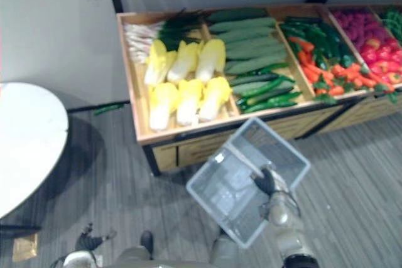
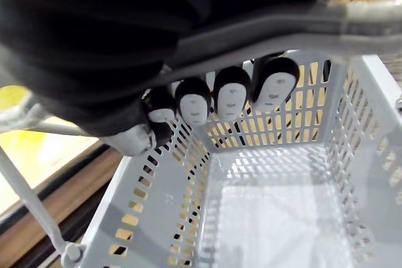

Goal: Pick vegetable in the basket

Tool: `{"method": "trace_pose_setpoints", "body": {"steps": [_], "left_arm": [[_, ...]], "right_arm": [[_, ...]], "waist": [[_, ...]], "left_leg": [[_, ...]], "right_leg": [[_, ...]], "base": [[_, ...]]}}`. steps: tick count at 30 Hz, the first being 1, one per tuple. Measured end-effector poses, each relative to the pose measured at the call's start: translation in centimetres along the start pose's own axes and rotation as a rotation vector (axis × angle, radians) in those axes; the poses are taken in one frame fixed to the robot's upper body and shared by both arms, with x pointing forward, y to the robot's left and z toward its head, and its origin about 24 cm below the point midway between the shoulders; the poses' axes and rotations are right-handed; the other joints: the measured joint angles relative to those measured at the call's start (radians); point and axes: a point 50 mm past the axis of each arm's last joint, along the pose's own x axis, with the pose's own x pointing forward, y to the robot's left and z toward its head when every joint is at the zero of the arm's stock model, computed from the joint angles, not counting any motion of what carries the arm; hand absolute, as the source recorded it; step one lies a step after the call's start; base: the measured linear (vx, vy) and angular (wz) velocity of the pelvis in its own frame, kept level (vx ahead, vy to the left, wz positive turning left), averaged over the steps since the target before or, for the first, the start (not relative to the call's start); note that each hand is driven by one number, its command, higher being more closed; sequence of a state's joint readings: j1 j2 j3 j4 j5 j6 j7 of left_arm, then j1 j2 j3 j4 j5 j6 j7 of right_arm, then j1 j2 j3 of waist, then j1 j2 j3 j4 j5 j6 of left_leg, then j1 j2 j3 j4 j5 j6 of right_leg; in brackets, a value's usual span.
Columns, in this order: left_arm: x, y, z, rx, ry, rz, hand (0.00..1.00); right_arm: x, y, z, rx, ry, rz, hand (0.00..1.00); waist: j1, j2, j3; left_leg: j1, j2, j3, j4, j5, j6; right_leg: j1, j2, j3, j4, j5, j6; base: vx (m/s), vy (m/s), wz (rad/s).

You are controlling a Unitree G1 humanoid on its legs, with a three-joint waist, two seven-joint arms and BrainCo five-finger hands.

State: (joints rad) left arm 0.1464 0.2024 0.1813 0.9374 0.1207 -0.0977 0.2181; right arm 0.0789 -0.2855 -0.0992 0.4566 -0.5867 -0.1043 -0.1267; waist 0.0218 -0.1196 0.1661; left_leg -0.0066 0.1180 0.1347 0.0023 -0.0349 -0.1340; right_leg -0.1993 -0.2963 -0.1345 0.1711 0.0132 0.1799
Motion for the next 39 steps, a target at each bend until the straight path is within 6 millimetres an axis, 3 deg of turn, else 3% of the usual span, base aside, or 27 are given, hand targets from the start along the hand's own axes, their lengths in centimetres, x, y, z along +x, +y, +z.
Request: {"method": "trace_pose_setpoints", "body": {"steps": [2, 5, 10, 12, 15, 21, 24, 26, 29, 36, 39], "left_arm": [[-0.7, -2.4, -0.7, -0.056, 0.043, -0.04, 0.0], [-1.4, -3.9, -1.3, -0.095, 0.071, -0.066, 0.0], [-1.8, -3.6, -2.6, -0.127, 0.115, -0.039, 0.0], [-1.8, -3.2, -2.7, -0.153, 0.125, -0.011, 0.0], [-1.8, -2.7, -3.2, -0.175, 0.15, 0.018, 0.0], [-2.1, -2.2, -4.3, -0.226, 0.209, 0.095, 0.0], [-1.6, -0.1, -1.2, -0.309, 0.071, 0.248, 0.0], [-1.6, 1.6, 2.4, -0.349, -0.095, 0.352, 0.0], [-3.1, 3.9, 6.7, -0.378, -0.324, 0.502, 0.0], [-7.3, 4.0, 14.6, -0.443, -0.702, 0.569, 0.0], [-7.8, 3.7, 16.4, -0.462, -0.768, 0.55, 0.0]], "right_arm": [[-0.1, -0.7, -2.9, 0.04, 0.141, -0.038, 1.0], [-0.9, -1.9, -6.3, 0.128, 0.312, -0.13, 1.0], [-3.9, -2.3, -11.9, 0.279, 0.612, -0.29, 1.0], [-6.8, -1.3, -14.7, 0.382, 0.796, -0.334, 1.0], [-8.9, 0.0, -16.2, 0.497, 0.943, -0.369, 1.0], [-10.5, 1.4, -16.9, 0.53, 1.024, -0.339, 1.0], [-11.6, 2.4, -17.2, 0.566, 1.062, -0.34, 1.0], [-12.4, 3.5, -17.1, 0.591, 1.091, -0.331, 1.0], [-12.8, 5.0, -16.6, 0.604, 1.091, -0.297, 1.0], [-13.5, 5.6, -16.6, 0.582, 1.095, -0.254, 1.0], [-13.5, 5.7, -16.5, 0.561, 1.084, -0.228, 1.0]], "waist": [[0.002, 0.077, -0.02], [-0.01, 0.123, -0.032], [-0.021, 0.13, -0.036], [-0.027, 0.136, -0.039], [-0.046, 0.154, -0.046], [-0.047, 0.183, -0.064], [-0.047, 0.189, -0.068], [-0.042, 0.186, -0.072], [-0.043, 0.175, -0.078], [-0.043, 0.179, -0.084], [-0.045, 0.175, -0.084]], "left_leg": [[0.01, 0.111, 0.013, -0.028, 0.029, -0.043], [0.011, 0.165, 0.025, -0.066, 0.086, -0.067], [0.01, 0.144, 0.048, -0.069, 0.117, -0.062], [0.003, 0.113, 0.057, -0.07, 0.138, -0.053], [-0.007, 0.092, 0.087, -0.075, 0.157, -0.037], [0.02, 0.096, 0.138, -0.097, 0.157, -0.037], [0.014, 0.106, 0.141, -0.097, 0.13, -0.021], [0.009, 0.103, 0.139, -0.097, 0.117, -0.011], [0.009, 0.093, 0.141, -0.101, 0.11, -0.011], [0.014, 0.088, 0.167, -0.1, 0.11, -0.01], [0.028, 0.088, 0.186, -0.097, 0.109, -0.012]], "right_leg": [[0.019, 0.095, -0.082, -0.002, -0.025, -0.042], [0.051, 0.153, -0.135, -0.03, -0.035, -0.058], [0.094, 0.143, -0.167, -0.072, -0.039, -0.064], [0.13, 0.115, -0.198, -0.105, -0.032, -0.053], [0.154, 0.098, -0.223, -0.136, -0.025, -0.044], [0.173, 0.111, -0.215, -0.17, -0.005, -0.042], [0.185, 0.123, -0.234, -0.187, -0.003, -0.043], [0.189, 0.12, -0.244, -0.192, 0.003, -0.045], [0.206, 0.118, -0.242, -0.218, 0.024, -0.045], [0.203, 0.114, -0.213, -0.224, 0.04, -0.039], [0.202, 0.115, -0.193, -0.222, 0.04, -0.039]], "base": [[0.19, -0.37, 0.31], [0.17, -0.24, 0.34], [0.08, -0.04, 0.23], [0.05, 0.057, 0.44], [-0.01, 0.052, 0.32], [-0.04, 0.007, -0.05], [-0.08, 0.007, 0.15], [-0.07, 0.034, 0.2], [-0.02, 0.021, 0.0], [0.02, 0.003, -0.08], [0.06, -0.001, -0.19]]}}
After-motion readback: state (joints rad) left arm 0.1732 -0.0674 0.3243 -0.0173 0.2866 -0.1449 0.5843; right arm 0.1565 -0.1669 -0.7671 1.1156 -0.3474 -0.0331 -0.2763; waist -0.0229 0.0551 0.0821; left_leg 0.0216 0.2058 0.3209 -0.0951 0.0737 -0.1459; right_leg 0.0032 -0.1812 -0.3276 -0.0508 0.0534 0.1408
